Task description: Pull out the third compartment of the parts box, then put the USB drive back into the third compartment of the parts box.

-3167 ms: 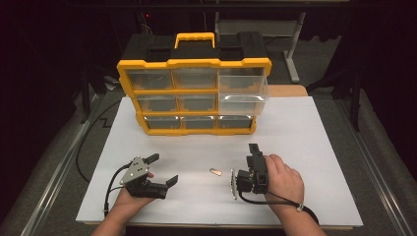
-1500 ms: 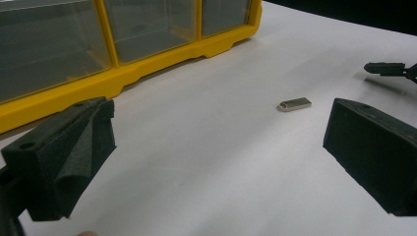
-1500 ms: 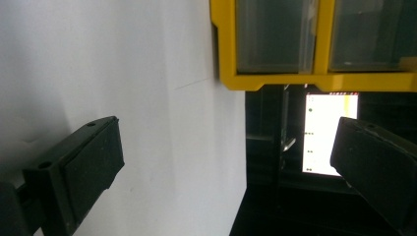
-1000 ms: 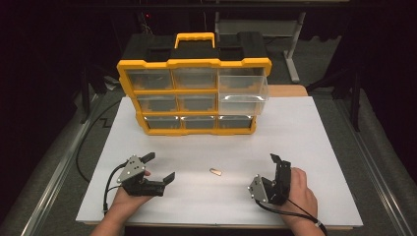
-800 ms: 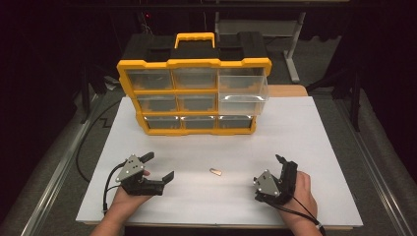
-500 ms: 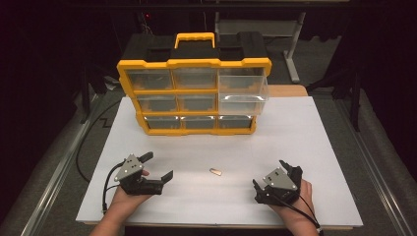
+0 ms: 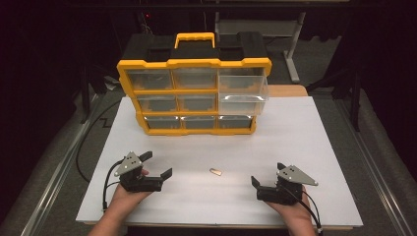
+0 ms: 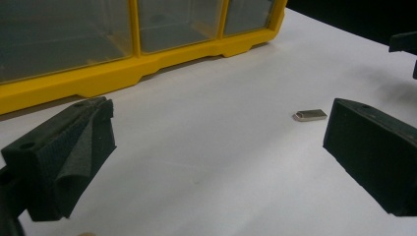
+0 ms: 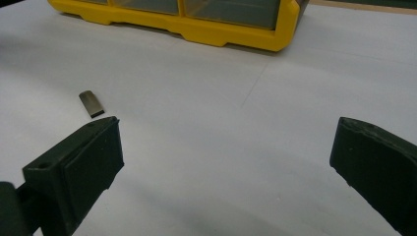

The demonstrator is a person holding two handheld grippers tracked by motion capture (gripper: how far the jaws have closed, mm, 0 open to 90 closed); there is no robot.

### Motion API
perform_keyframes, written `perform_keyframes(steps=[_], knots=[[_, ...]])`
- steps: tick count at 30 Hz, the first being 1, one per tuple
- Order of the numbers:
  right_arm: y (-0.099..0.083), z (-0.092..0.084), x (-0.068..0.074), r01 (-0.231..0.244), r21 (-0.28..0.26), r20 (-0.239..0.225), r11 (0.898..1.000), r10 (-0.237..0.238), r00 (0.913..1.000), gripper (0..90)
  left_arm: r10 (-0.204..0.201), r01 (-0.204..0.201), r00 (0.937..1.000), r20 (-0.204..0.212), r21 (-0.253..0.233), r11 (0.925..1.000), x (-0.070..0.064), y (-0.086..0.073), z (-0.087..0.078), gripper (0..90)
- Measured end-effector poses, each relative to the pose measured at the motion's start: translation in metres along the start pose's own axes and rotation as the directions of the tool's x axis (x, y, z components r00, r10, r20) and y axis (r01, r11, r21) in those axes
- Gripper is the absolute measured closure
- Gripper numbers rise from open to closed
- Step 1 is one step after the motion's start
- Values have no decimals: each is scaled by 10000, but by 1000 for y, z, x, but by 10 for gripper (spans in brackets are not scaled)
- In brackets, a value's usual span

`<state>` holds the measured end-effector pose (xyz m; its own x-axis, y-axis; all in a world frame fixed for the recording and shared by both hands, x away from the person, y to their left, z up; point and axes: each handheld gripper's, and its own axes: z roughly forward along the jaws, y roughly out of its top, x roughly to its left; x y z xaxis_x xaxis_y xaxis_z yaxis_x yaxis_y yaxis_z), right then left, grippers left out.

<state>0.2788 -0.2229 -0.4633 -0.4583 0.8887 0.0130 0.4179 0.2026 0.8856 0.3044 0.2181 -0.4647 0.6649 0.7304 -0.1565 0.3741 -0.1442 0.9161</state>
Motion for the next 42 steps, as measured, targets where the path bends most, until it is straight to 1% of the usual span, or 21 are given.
perform_keyframes(steps=[7, 12, 16, 18, 20, 21, 25, 29, 31, 33, 34, 38, 40, 42], knots=[[2, 2, 0, 192, -156, -303, 9997, -197, 9993, 0, -87, 87, 9999, -88, 1, 10000, 2, 0, 2, 2], [4, 0, 2, 366, -338, -178, 9988, -372, 9991, 0, -22, 22, 10000, -70, -3, 10000, 2, 0, 2, 2], [3, -1, 3, 501, -278, -137, 9984, -505, 9986, 0, -89, 88, 10000, -41, -69, 9999, 2, 0, 2, 2], [4, -1, 4, 578, -229, -77, 9981, -580, 9983, 0, -29, 29, 10000, -37, -63, 10000, 2, 0, 2, 2], [5, -1, 4, 515, -215, -97, 9984, -517, 9986, 0, -13, 13, 10000, -33, -59, 10000, 2, 0, 1, 2], [5, -1, 4, 578, -224, -97, 9981, -580, 9983, 0, -10, 10, 10000, -25, -68, 10000, 2, 0, 1, 2], [6, -2, 4, 647, 33, -50, 9979, -647, 9979, 0, 5, -6, 10000, -72, -125, 9999, 2, 0, 0, 2], [5, 0, 6, 741, 315, -123, 9968, -738, 9972, 0, 102, -103, 9999, -94, -54, 9999, 0, 0, 0, 2], [4, 1, 7, 747, 582, -165, 9955, -739, 9971, 0, 67, -68, 9999, -84, -84, 9999, -1, 1, 0, 2], [4, 2, 8, 805, 801, -224, 9935, -789, 9966, 0, 136, -136, 9999, -84, -93, 9999, -3, 0, -2, 2], [4, 2, 8, 787, 922, -212, 9926, -771, 9968, 0, 183, -183, 9998, -89, -75, 9998, -3, 1, -2, 2], [4, 1, 7, 764, 1211, -246, 9897, -739, 9970, 1, 80, -81, 9999, -64, -209, 9997, -3, 1, -2, 2], [4, 1, 5, 669, 1385, -285, 9881, -636, 9976, 0, 102, -103, 9999, -47, -161, 9998, -3, 1, -1, 2], [4, 2, 5, 690, 1583, -345, 9850, -643, 9973, 0, 117, -117, 9999, -26, -160, 9998, -3, 1, 0, 2]])
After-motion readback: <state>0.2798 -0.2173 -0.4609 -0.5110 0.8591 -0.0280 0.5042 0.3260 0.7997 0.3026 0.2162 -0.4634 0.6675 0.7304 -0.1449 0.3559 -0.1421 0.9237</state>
